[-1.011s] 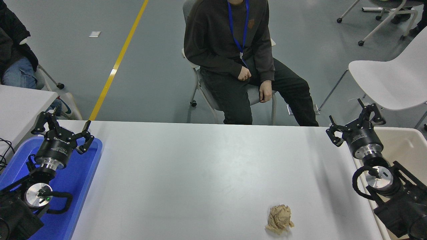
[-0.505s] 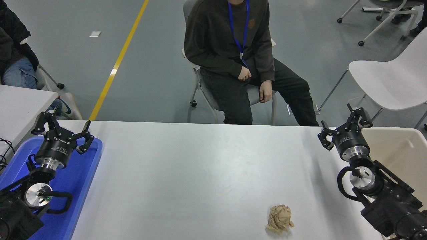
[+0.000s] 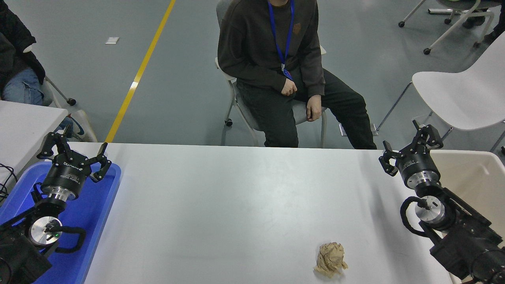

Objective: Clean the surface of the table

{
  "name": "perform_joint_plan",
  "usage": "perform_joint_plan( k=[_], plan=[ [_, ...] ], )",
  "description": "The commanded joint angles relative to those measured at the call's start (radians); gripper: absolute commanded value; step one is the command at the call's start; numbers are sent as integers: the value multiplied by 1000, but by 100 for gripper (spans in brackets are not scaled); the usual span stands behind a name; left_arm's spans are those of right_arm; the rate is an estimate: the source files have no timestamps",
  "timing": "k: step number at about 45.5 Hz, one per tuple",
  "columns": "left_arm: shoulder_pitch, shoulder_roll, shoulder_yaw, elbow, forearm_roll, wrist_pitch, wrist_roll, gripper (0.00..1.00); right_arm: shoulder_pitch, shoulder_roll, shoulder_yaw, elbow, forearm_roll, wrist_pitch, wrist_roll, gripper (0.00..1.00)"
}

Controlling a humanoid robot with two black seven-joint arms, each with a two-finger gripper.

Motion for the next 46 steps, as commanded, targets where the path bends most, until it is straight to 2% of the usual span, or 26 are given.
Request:
perform_joint_plan(
  k=[1, 8, 13, 20, 24, 29, 38, 46],
  plan=[
    [0, 0, 0, 0, 0, 0, 0, 100, 23, -83, -15, 49, 4, 3, -116, 99],
    [0, 0, 0, 0, 0, 0, 0, 100, 52, -168, -68, 138, -12, 5, -166, 99],
    [0, 0, 0, 0, 0, 0, 0, 100, 109, -247, -208, 186, -26, 8, -175, 99],
    [0, 0, 0, 0, 0, 0, 0, 100, 190, -329, -398, 259, -118, 3, -173, 99],
    [0, 0, 0, 0, 0, 0, 0, 100, 206, -352, -426, 313, -167, 2, -175, 99],
    [0, 2, 0, 0, 0, 0, 0, 100, 222, -369, -435, 362, -317, -6, -202, 99],
    [0, 0, 0, 0, 0, 0, 0, 100, 238, -413, -472, 523, -472, -50, -394, 99],
    [0, 0, 0, 0, 0, 0, 0, 100, 321, -471, -619, 698, -540, -89, -557, 99]
  ],
)
